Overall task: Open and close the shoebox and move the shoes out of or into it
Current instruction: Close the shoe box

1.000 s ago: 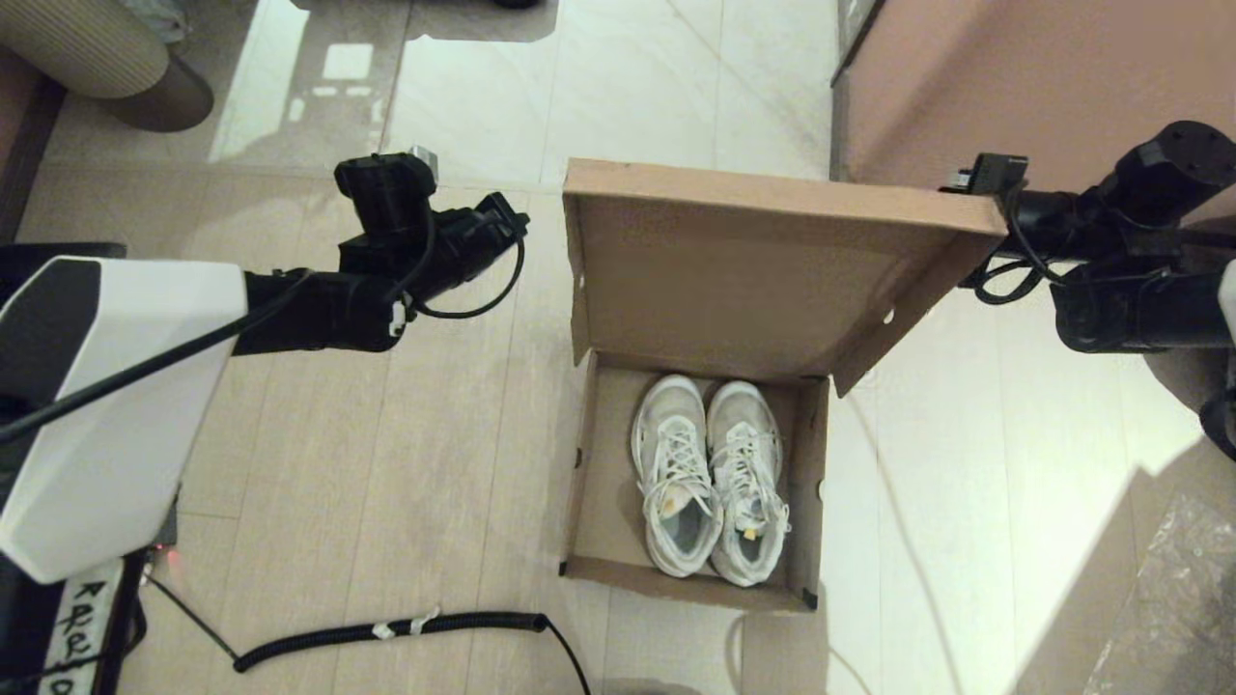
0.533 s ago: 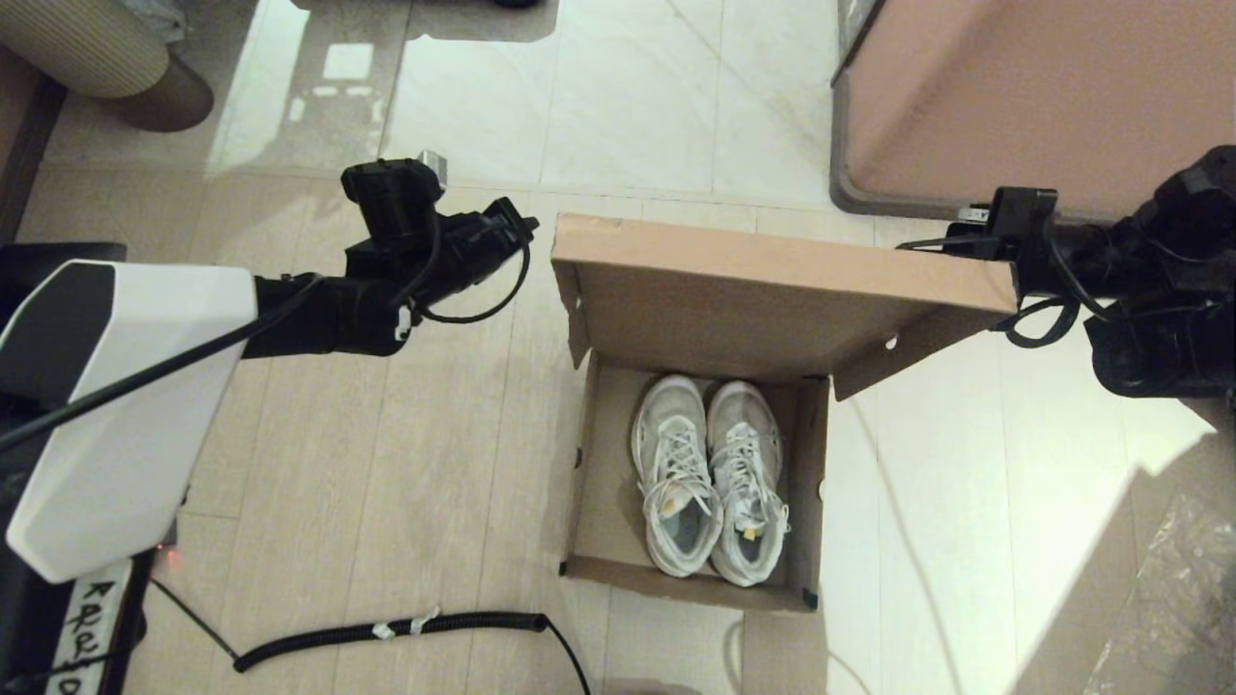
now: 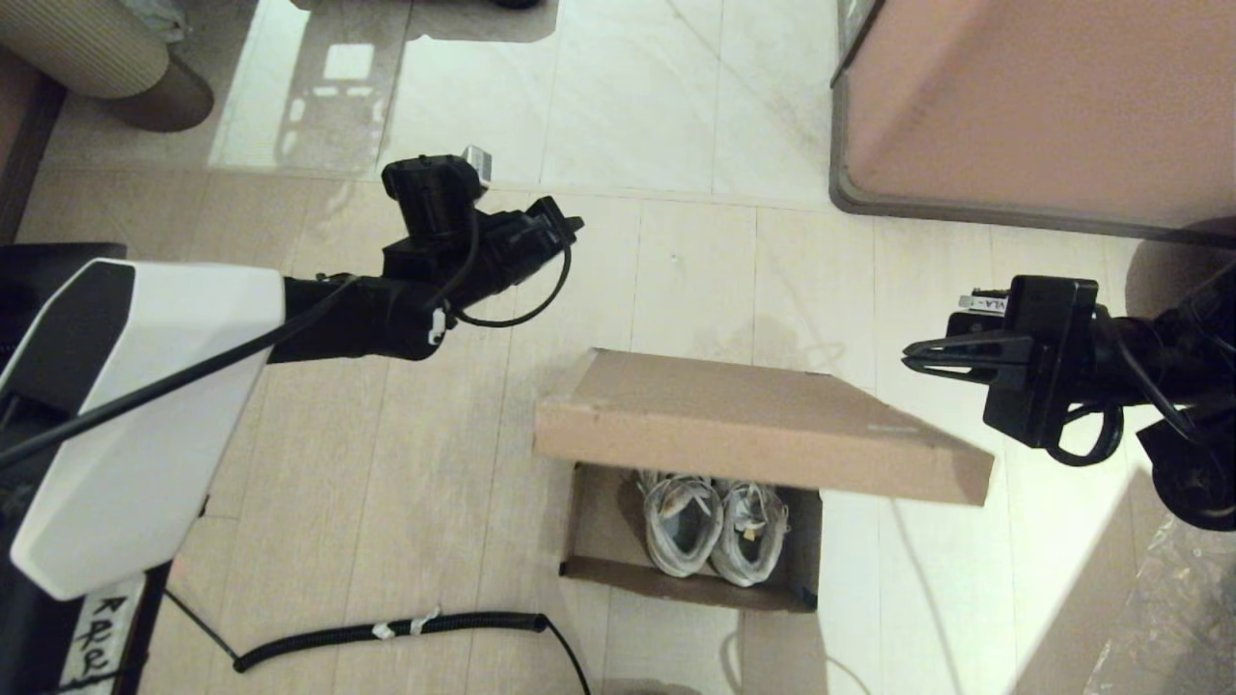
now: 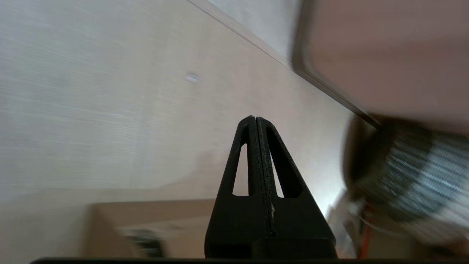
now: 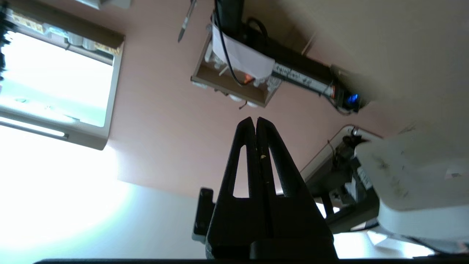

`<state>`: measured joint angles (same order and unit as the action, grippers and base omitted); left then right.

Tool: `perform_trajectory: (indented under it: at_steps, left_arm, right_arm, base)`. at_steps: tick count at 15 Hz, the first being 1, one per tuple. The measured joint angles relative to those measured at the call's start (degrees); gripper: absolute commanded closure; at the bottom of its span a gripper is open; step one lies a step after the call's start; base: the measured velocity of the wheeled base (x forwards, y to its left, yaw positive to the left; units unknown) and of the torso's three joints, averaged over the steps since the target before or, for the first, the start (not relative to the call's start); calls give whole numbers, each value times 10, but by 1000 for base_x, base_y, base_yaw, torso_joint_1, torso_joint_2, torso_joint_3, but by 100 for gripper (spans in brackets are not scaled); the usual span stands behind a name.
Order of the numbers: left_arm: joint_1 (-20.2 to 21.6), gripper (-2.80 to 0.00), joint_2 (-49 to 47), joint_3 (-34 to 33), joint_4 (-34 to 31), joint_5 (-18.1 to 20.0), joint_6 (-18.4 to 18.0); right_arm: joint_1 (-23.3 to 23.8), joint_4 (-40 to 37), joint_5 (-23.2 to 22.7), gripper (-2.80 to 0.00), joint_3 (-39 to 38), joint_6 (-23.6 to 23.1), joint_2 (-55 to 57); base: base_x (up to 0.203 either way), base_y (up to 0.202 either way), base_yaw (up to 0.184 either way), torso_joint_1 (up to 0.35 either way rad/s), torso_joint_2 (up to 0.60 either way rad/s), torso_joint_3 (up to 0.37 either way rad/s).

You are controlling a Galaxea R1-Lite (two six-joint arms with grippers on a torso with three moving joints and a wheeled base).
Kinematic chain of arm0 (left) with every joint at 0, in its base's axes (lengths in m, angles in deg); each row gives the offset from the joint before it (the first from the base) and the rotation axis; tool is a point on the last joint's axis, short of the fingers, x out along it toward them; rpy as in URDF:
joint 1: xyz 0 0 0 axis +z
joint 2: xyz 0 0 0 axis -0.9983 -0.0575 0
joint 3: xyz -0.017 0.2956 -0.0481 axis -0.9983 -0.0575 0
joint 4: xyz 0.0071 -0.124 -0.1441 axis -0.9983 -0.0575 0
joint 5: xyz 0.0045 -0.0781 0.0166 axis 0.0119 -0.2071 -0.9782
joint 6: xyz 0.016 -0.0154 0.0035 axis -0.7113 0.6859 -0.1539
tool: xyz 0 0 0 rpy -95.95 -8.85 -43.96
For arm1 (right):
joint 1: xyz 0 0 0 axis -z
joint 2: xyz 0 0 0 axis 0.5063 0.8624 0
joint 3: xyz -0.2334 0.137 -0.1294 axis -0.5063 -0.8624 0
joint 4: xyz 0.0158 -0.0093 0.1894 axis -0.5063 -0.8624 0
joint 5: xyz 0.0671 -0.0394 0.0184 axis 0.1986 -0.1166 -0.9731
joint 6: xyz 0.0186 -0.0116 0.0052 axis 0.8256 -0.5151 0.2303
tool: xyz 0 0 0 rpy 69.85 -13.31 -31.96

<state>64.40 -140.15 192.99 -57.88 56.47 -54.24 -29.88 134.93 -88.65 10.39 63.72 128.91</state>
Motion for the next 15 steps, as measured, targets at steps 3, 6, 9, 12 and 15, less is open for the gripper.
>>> perform_trajectory:
  at_steps: [3,6,9,12,15]
  left_arm:
    - [-41,0,7,-4,-7,-5,-9]
    - [-75,0,22,-40,-26,-64,-67]
    - [-100,0,62,-148,-26,-81,-76]
    - [-132,0,124,-290,-23,-87,-78]
    - [-194,0,193,-417,-24,-103,-80]
  right_arm:
    - [-10,1,0,0,-57,-35,-42]
    - [22,1,0,0,-60,-123,-50]
    - [100,0,11,0,-64,-241,-50]
    - [198,0,24,0,-88,-403,-47]
    - [251,0,81,0,-153,-545,-47]
  base:
    - [0,0,0,0,0,0]
    - [0,0,0,0,0,0]
    - [0,0,0,0,0,0]
    - [0,0,0,0,0,0]
    - [0,0,0,0,0,0]
